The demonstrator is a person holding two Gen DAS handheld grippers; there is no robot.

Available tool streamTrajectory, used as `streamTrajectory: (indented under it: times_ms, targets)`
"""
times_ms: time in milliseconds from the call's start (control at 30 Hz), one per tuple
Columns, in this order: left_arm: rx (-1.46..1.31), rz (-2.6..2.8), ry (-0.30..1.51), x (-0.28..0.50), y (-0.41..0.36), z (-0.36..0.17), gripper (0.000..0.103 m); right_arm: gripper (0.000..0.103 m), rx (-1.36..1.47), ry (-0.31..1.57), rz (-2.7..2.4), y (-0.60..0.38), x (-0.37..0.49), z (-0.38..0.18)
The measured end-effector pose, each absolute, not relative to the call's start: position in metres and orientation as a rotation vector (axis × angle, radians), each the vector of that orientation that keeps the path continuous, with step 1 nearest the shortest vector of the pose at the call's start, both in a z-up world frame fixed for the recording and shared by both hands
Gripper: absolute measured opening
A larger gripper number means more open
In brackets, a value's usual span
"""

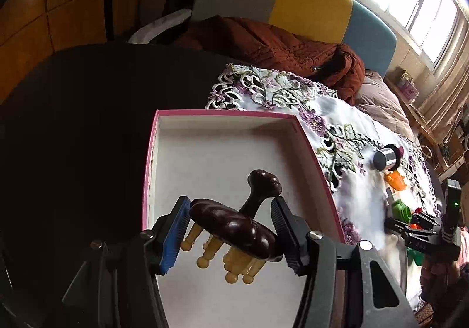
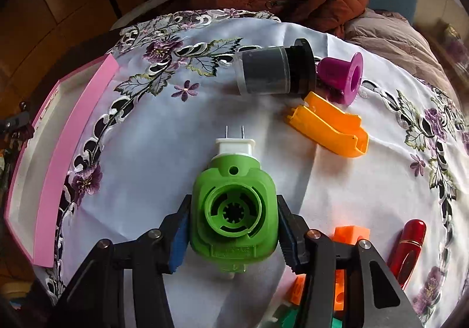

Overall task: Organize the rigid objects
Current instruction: 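Carry the comb into the tray with the left gripper while the right gripper grasps the green plug, then open the left gripper to release the comb in the tray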

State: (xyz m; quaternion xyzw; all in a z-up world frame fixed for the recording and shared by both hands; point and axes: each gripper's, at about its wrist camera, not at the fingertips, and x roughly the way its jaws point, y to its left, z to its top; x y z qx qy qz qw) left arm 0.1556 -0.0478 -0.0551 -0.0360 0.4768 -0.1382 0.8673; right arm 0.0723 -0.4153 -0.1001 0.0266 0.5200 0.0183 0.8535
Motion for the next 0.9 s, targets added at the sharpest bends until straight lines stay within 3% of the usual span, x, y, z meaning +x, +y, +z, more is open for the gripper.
streamTrajectory:
  times_ms: [367, 433, 500, 900]
  targets:
    - [0.002, -0.205, 1.021, 0.214, -0.045, -0.080, 0.059, 0.053, 0.036, 1.077, 0.035, -0.414, 0.074, -0.101]
    - [0.006, -0.213, 1.002, 0.209, -0.043, -0.075, 0.073, 0.053, 0.036, 1.077, 0.035, -0.414, 0.074, -0.101]
    - [0.004, -0.212, 0.978, 0.202, -0.041, -0.069, 0.079, 0.053, 0.036, 1.077, 0.035, -0.413, 0.074, -0.101]
    - [-0.002, -0.162, 0.895, 0.111, -0.038, -0.031, 0.079, 0.055, 0.052, 1.072, 0.023, -0.414, 0.074, -0.100]
